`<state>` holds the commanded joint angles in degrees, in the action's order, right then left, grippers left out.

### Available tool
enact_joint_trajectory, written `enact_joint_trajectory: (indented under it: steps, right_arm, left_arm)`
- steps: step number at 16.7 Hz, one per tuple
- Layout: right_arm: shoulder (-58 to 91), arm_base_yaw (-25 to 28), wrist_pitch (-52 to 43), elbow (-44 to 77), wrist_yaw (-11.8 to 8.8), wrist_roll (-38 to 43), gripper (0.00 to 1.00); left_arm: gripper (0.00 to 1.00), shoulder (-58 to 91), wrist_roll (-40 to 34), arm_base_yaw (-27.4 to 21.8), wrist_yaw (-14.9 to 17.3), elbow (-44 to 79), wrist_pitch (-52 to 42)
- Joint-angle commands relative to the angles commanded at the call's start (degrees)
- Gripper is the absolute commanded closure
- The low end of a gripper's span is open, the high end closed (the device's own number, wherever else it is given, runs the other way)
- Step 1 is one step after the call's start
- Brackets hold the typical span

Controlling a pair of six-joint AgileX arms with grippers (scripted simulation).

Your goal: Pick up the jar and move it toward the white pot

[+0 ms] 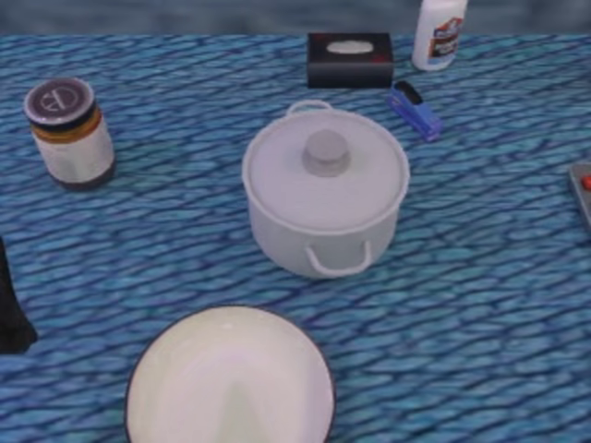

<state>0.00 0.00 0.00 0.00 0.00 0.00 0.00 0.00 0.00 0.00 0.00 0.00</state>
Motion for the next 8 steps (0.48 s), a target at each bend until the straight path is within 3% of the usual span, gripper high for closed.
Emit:
enact_joint_trajectory:
  steps: [4, 8]
  right_arm:
    - [0.0, 0.0, 0.0, 0.0, 0.0, 0.0, 0.0]
    - [0.0, 0.0, 0.0, 0.0, 0.0, 0.0, 0.0]
  left_arm:
    - [0.0, 1.67, 0.24, -0.18, 0.13, 1.41, -1.54]
    - [0.0, 12.08, 1.67, -1.36, 1.01, 10.13, -10.35]
